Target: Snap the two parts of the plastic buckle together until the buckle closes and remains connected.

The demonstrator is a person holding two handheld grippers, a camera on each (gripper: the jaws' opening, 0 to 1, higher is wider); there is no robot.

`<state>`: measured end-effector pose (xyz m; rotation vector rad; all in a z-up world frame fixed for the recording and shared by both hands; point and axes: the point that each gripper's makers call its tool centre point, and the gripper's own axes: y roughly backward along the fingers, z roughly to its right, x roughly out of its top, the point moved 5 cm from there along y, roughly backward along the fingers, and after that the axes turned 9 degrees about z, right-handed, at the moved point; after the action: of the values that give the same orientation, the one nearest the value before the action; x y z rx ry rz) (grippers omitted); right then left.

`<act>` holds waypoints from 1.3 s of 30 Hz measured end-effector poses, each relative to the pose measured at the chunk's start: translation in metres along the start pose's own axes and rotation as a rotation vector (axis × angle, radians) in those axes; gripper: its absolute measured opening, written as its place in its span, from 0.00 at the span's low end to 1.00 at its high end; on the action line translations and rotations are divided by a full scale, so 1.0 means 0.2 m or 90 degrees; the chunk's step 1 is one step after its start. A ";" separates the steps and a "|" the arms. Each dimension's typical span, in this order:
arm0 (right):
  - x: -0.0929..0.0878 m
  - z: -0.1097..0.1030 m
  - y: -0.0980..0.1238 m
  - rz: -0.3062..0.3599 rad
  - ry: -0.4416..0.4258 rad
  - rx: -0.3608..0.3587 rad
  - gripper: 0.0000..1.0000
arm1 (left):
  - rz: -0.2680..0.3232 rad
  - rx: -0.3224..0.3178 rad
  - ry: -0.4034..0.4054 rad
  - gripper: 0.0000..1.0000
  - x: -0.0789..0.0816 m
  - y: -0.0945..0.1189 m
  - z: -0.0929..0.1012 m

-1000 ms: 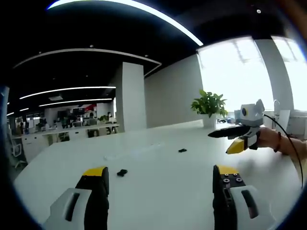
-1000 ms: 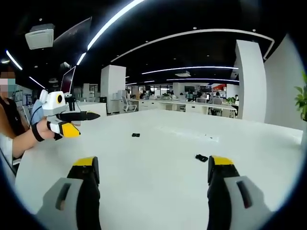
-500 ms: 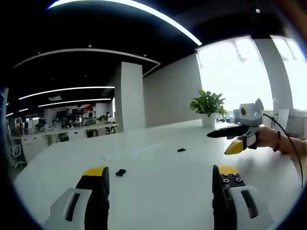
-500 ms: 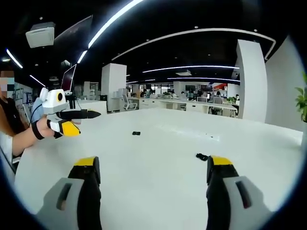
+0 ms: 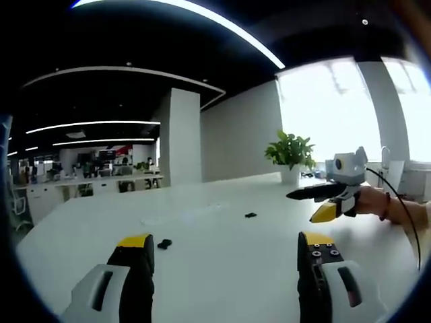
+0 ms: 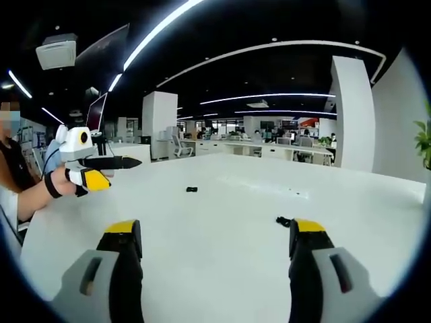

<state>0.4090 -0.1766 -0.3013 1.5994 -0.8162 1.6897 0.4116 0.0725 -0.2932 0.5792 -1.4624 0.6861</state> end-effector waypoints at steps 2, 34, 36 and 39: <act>0.01 -0.01 0.00 0.010 -0.002 0.004 0.90 | 0.002 0.002 -0.004 0.89 0.00 0.00 0.00; 0.06 0.03 -0.04 0.017 0.001 -0.005 0.90 | 0.005 -0.010 0.010 0.89 0.05 -0.04 -0.02; 0.06 0.03 -0.04 0.017 -0.001 -0.005 0.90 | 0.005 -0.009 0.008 0.89 0.05 -0.05 -0.02; 0.07 0.03 -0.05 0.016 0.004 -0.006 0.90 | -0.003 -0.011 0.007 0.89 0.05 -0.05 -0.03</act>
<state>0.4200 -0.1764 -0.2871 1.5832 -0.8432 1.7061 0.4228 0.0707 -0.2830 0.5650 -1.4544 0.6715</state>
